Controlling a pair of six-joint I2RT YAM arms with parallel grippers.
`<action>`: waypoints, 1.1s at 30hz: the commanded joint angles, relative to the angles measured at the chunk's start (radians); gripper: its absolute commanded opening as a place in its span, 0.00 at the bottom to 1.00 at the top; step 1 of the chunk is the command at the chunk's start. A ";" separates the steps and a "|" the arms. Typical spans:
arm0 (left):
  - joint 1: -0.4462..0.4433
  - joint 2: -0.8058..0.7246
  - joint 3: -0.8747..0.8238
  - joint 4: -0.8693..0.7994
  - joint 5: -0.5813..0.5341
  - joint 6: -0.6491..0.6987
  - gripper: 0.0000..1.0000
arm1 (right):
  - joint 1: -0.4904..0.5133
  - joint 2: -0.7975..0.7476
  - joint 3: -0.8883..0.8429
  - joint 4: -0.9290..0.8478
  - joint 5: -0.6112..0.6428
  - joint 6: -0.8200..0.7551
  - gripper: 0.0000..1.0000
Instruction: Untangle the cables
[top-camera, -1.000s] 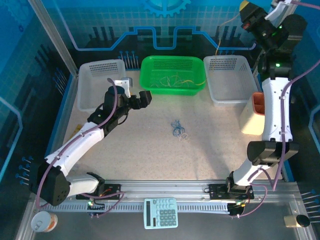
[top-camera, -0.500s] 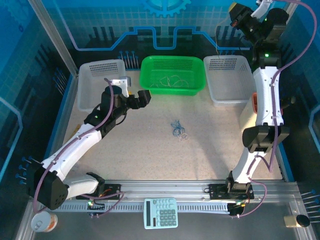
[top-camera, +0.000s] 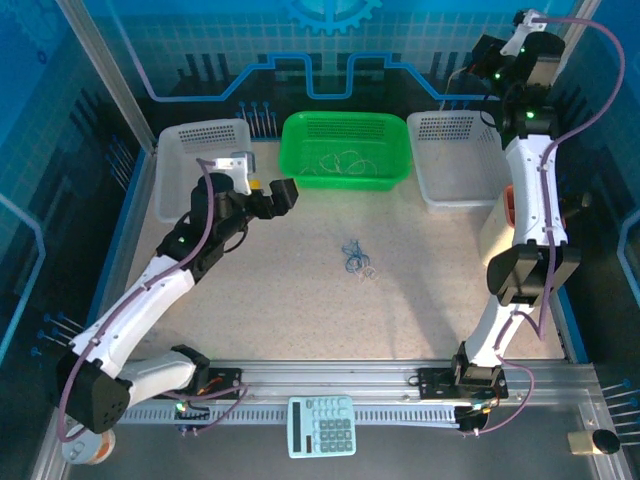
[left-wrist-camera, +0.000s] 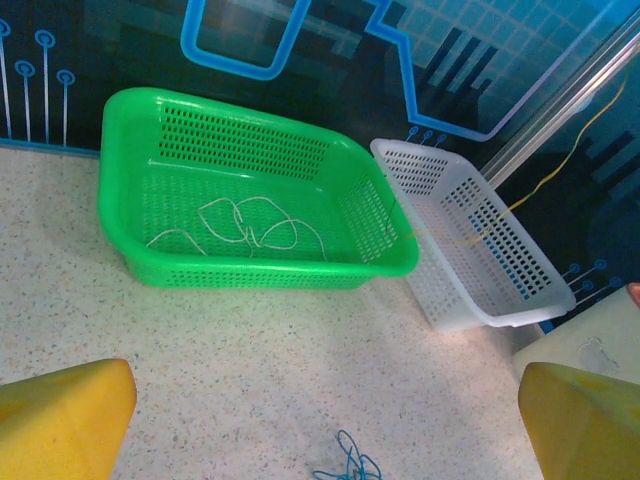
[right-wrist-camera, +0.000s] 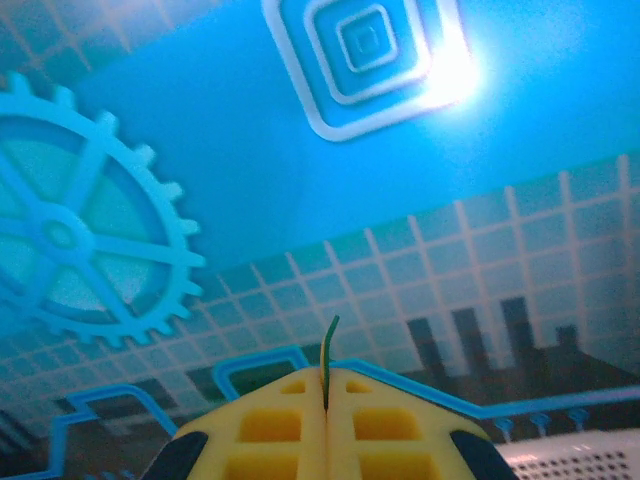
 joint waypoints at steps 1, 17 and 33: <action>0.005 -0.038 -0.001 -0.016 0.018 -0.022 0.99 | 0.034 -0.051 -0.002 0.006 0.123 -0.086 0.00; 0.052 -0.077 0.038 -0.108 -0.003 -0.003 0.99 | 0.118 -0.189 -0.129 0.079 -0.087 -0.008 0.00; 0.326 -0.070 0.112 -0.097 0.040 -0.057 0.99 | 0.425 -0.005 0.075 0.228 -0.271 0.199 0.00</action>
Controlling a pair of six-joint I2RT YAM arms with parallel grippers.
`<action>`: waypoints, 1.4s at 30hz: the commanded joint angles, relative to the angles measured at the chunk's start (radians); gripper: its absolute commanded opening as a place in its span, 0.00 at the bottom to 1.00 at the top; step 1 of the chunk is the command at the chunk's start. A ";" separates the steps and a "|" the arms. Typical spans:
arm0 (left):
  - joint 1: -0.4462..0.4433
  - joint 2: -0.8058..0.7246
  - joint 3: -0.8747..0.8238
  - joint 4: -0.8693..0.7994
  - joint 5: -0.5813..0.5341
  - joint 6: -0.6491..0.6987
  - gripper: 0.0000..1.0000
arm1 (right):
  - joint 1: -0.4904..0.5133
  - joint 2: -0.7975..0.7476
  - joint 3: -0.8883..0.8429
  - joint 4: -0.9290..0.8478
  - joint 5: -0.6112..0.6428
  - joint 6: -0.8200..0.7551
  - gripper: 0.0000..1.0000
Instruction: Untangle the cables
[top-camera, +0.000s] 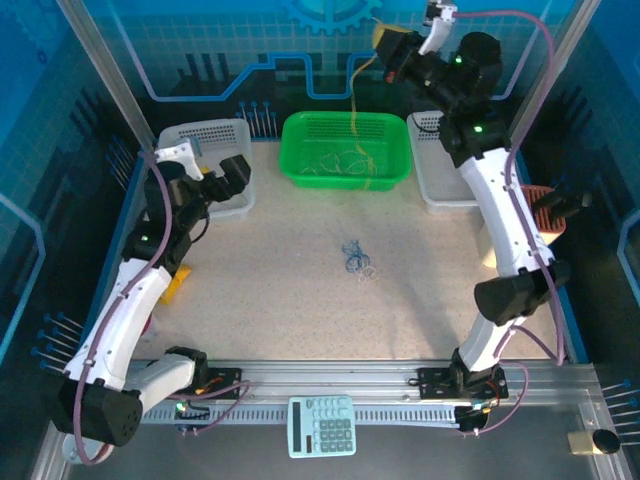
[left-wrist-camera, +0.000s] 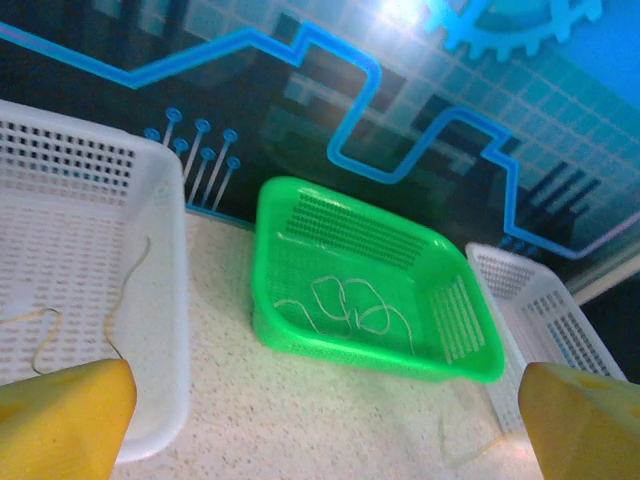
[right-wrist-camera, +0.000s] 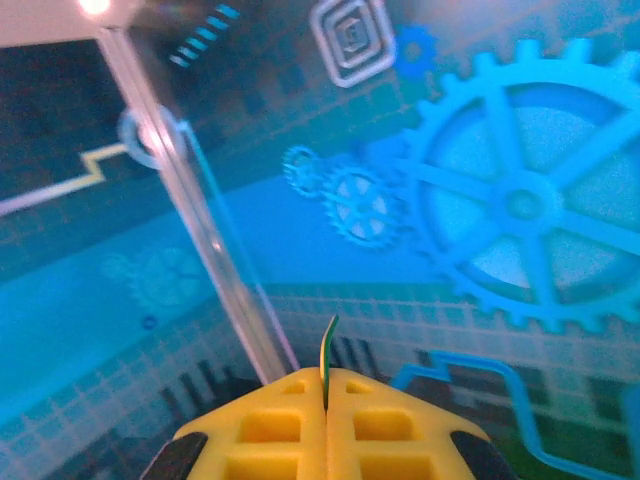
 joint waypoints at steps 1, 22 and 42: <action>0.059 -0.010 0.044 0.000 0.030 -0.032 0.99 | 0.050 0.122 0.103 0.080 -0.058 0.119 0.00; 0.184 -0.037 -0.009 0.075 0.114 -0.093 0.99 | 0.268 0.670 0.532 0.413 0.058 0.408 0.00; 0.186 0.221 0.209 0.418 0.621 0.032 0.99 | 0.281 0.436 0.374 0.286 -0.156 0.376 0.00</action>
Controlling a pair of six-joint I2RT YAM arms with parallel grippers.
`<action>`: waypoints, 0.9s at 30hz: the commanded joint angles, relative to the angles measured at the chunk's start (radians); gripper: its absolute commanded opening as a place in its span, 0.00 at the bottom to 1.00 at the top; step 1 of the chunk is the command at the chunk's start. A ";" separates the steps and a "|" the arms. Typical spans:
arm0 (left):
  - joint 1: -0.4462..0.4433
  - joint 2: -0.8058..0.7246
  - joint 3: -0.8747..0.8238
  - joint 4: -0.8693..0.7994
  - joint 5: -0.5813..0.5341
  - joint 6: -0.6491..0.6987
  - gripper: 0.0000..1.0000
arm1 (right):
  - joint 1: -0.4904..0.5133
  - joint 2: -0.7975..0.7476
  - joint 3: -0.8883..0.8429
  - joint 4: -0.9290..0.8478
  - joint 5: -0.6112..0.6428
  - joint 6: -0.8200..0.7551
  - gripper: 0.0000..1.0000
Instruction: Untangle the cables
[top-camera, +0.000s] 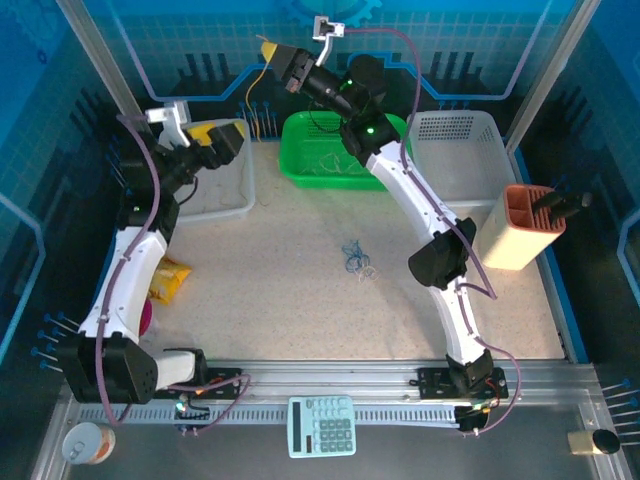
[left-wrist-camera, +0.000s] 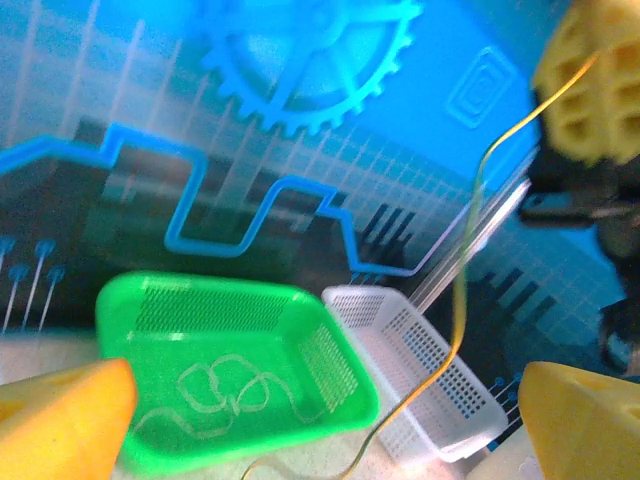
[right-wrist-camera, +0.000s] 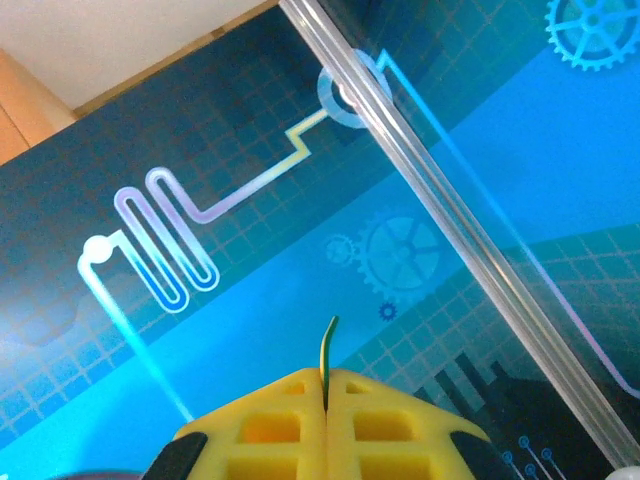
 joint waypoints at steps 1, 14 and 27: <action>0.011 0.036 0.096 0.081 0.123 0.037 0.99 | 0.017 -0.055 -0.017 -0.034 -0.064 -0.038 0.00; 0.009 0.208 0.304 0.146 0.378 -0.117 0.78 | 0.040 -0.094 -0.046 -0.076 -0.146 -0.053 0.00; -0.019 0.244 0.297 0.182 0.435 -0.158 0.46 | 0.053 -0.103 -0.067 -0.065 -0.171 -0.034 0.00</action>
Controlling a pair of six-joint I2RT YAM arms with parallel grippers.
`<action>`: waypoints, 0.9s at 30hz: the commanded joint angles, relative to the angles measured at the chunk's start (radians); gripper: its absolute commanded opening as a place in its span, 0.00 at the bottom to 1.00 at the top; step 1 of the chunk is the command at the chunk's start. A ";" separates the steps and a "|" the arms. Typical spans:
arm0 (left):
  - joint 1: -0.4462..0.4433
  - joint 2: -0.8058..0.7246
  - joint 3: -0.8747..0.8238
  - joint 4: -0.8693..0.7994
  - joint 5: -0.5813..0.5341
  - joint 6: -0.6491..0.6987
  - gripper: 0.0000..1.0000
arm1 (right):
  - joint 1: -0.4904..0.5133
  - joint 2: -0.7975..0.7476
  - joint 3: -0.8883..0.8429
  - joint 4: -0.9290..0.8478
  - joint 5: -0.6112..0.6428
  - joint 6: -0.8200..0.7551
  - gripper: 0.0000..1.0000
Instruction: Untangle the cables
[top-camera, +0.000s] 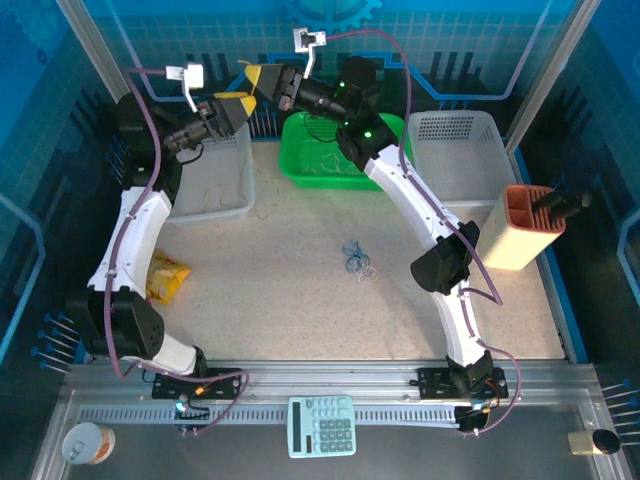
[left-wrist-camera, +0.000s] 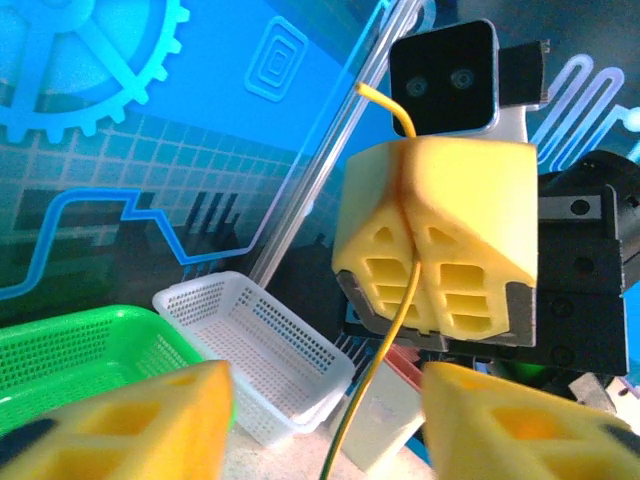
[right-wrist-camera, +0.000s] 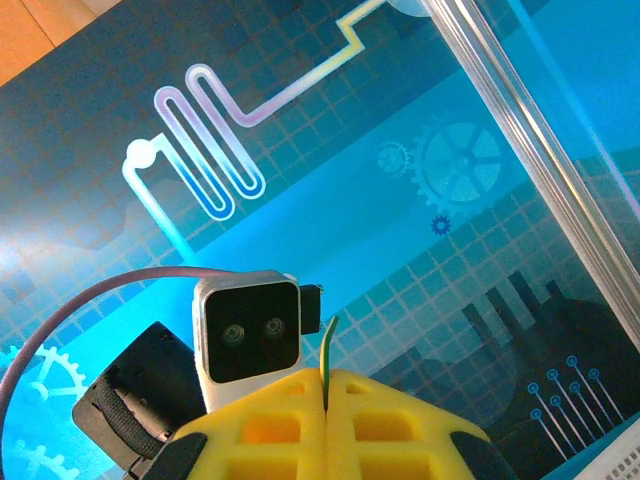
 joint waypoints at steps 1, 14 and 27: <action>-0.009 0.007 0.018 0.037 0.026 -0.002 0.41 | 0.013 -0.050 -0.013 0.020 -0.021 0.011 0.00; -0.017 0.025 0.061 0.041 -0.109 0.016 0.00 | -0.015 -0.095 -0.055 0.030 -0.022 0.018 0.53; 0.041 0.092 0.330 -0.072 -0.428 0.157 0.00 | -0.171 -0.476 -0.632 0.104 0.022 -0.015 0.81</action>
